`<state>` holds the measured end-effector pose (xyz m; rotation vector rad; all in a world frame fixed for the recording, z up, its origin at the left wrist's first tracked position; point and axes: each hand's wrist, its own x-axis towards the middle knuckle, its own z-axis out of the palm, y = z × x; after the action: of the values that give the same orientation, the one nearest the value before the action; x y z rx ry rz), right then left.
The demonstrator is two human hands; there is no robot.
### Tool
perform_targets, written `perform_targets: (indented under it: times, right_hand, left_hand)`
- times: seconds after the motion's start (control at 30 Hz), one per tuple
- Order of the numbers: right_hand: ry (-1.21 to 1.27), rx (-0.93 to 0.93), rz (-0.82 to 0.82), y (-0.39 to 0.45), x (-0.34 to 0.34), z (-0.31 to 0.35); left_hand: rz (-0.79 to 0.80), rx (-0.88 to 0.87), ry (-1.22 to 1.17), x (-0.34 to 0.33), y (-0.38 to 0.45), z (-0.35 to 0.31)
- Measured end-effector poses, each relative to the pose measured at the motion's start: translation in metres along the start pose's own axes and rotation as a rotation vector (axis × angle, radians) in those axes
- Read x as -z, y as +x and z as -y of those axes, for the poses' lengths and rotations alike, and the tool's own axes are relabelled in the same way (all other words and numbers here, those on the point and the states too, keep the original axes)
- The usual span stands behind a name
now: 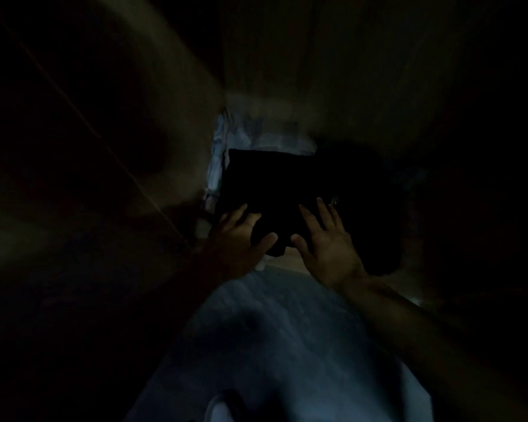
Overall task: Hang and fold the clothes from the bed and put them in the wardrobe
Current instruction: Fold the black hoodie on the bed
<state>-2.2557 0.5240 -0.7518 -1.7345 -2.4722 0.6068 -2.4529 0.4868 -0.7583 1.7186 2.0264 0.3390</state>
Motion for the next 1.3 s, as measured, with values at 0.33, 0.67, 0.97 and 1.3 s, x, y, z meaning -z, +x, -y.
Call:
perform_targets:
  times: [0.33, 0.67, 0.97, 1.3]
  right_hand:
    - [0.033, 0.057, 0.107, -0.167, 0.232, 0.102]
    - [-0.031, 0.216, 0.144, -0.287, 0.378, 0.178]
    - [0.010, 0.041, -0.078, -0.387, 0.407, 0.217]
    - [-0.010, -0.296, -0.258, -0.546, 0.412, 0.248]
  left_hand:
    - [-0.115, 0.067, -0.181, 0.217, -0.196, -0.134]
    - [-0.186, 0.051, 0.123, 0.370, -0.352, -0.205]
    - [-0.130, -0.170, 0.067, 0.408, -0.395, -0.222]
    - [0.159, -0.519, 0.074, 0.388, -0.452, -0.237]
